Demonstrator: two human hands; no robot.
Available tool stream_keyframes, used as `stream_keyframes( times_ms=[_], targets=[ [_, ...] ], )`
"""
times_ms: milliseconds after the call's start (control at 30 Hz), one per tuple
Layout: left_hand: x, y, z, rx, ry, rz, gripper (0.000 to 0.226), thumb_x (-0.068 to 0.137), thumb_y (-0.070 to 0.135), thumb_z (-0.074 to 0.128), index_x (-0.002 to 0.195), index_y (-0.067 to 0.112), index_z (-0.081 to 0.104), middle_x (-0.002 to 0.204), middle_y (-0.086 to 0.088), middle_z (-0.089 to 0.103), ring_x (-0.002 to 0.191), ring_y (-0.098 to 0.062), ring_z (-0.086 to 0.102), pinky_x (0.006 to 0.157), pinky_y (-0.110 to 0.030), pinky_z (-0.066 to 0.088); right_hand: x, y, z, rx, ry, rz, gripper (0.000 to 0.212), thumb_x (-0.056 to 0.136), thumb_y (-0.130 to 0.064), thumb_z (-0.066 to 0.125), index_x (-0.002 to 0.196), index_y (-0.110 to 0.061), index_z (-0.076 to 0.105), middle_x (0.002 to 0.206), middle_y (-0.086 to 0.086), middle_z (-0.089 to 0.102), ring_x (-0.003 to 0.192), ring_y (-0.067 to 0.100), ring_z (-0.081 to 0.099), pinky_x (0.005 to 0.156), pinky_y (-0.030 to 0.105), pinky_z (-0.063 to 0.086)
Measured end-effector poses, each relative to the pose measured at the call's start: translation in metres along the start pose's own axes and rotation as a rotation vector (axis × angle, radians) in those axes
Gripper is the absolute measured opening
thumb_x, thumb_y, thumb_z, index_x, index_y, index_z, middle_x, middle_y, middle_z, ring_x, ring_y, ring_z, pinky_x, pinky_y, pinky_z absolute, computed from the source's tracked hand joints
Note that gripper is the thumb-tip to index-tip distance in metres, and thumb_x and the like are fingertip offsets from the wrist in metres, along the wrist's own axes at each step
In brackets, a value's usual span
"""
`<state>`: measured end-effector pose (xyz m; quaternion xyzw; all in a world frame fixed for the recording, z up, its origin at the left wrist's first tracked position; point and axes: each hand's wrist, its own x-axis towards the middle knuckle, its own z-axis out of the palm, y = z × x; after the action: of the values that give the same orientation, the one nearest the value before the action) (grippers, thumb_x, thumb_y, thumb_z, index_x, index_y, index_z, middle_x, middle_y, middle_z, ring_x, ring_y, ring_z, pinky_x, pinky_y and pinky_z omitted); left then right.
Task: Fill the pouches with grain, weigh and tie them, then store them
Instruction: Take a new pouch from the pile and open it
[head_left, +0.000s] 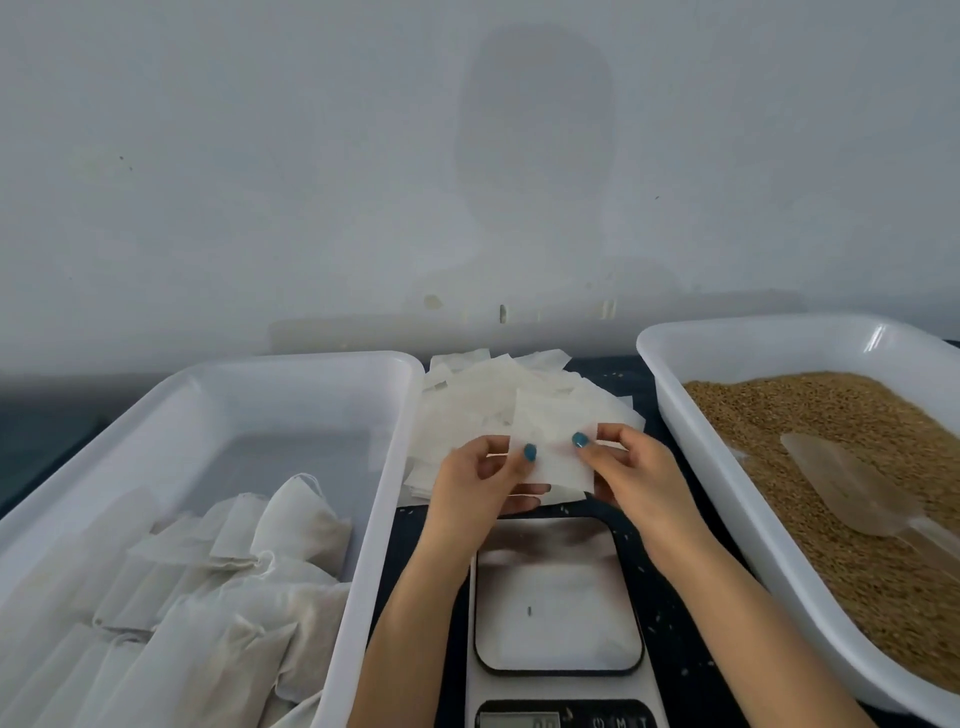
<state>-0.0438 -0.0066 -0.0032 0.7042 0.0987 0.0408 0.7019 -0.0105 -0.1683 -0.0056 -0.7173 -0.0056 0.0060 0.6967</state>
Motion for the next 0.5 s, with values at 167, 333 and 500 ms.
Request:
stream_keyframes(
  times_ms=[167,333,500],
  targets=[
    [-0.004,-0.004,0.004,0.007,0.134,-0.019,0.019,0.092,0.023,0.068,0.102,0.009,0.061,0.091,-0.006,0.075,0.070,-0.017,0.074,0.062,-0.025,0.060,-0.019,0.005,-0.005,0.128,-0.089,0.045,0.022,0.085,-0.031,0.074,0.105,-0.029,0.064,0.079,-0.003,0.076,0.075,0.006,0.074,0.059,0.016,0.055],
    [-0.008,-0.004,0.005,-0.010,0.110,0.021,0.021,0.089,0.022,0.072,0.092,0.007,0.058,0.087,-0.007,0.074,0.077,-0.018,0.075,0.068,-0.029,0.061,-0.030,0.007,-0.003,0.036,-0.101,-0.097,0.027,0.084,-0.017,0.077,0.101,-0.032,0.061,0.085,-0.009,0.078,0.080,0.009,0.075,0.065,0.015,0.056],
    [-0.011,-0.003,0.007,0.025,0.018,0.086,0.029,0.084,0.025,0.077,0.088,0.005,0.056,0.084,-0.019,0.069,0.072,-0.017,0.069,0.067,-0.028,0.060,-0.029,0.005,-0.009,0.048,0.013,-0.163,0.024,0.081,-0.020,0.079,0.096,-0.032,0.064,0.080,-0.010,0.077,0.073,0.006,0.074,0.061,0.010,0.051]
  ],
)
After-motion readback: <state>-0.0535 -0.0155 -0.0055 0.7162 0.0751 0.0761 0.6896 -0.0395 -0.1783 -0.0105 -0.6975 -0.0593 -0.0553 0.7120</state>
